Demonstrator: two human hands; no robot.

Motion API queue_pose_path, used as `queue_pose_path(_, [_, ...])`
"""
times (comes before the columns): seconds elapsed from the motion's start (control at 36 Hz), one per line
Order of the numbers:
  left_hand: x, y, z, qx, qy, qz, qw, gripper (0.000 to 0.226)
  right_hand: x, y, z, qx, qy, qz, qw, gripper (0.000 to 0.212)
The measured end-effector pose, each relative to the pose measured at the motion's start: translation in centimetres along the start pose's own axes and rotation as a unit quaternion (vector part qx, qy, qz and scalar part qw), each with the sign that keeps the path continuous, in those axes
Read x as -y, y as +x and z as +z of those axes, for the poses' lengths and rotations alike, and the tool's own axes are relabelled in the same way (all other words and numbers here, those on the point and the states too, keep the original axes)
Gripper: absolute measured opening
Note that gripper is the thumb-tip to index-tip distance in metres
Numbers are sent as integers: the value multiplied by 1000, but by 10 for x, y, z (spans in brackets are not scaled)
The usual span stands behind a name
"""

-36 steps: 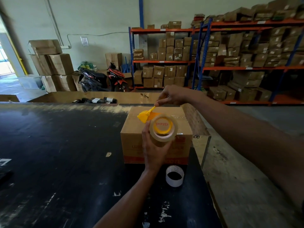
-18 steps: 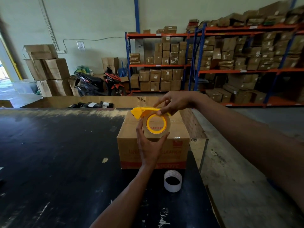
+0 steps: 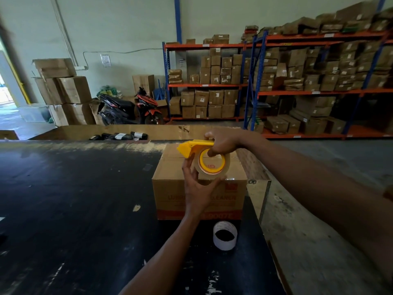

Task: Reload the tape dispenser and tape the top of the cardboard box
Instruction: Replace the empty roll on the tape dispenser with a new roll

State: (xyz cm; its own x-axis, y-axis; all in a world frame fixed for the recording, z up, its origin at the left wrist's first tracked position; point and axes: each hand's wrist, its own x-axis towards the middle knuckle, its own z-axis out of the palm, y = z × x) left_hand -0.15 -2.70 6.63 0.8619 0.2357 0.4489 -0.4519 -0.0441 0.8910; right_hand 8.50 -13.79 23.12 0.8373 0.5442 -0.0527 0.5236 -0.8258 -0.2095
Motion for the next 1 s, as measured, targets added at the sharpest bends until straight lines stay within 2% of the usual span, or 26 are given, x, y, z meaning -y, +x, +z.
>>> queue_pose_path(0.08, [4, 4, -11, 23, -36, -55, 998, 80, -5, -2, 3, 12, -15, 11, 1000, 71])
queue_pose_path(0.14, [7, 9, -15, 26, -43, -113, 992, 55, -7, -3, 6, 11, -20, 17, 1000, 71])
queue_pose_path(0.19, [6, 15, -16, 28, -73, -180, 981, 40, -8, -5, 8, 2, -31, 18, 999, 71])
queue_pose_path(0.28, [-5, 21, -13, 10, -136, -267, 954, 37, -9, -8, 13, -12, -59, 9, 998, 77])
queue_pose_path(0.36, [-15, 24, -12, 24, -172, -308, 935, 32, -11, -10, 17, -17, -74, 0, 997, 83])
queue_pose_path(0.44, [-13, 26, -10, 39, -201, -322, 924, 33, -16, -12, 20, -17, -82, 2, 996, 85])
queue_pose_path(0.53, [-11, 26, -9, 33, -233, -323, 917, 26, -18, -14, 21, -12, -82, 4, 997, 85])
queue_pose_path(0.64, [-6, 29, -6, 20, -237, -344, 908, 27, -23, -15, 22, -13, -77, 11, 997, 78])
queue_pose_path(0.75, [-3, 33, -1, 21, -233, -368, 900, 25, -31, -18, 25, -18, -70, 15, 997, 79])
queue_pose_path(0.89, [-5, 37, -2, 62, -255, -389, 883, 14, -38, -20, 25, -11, -53, 27, 998, 76])
queue_pose_path(1.0, [-6, 42, -1, 114, -246, -399, 876, 13, -43, -25, 24, -7, -40, 43, 998, 82])
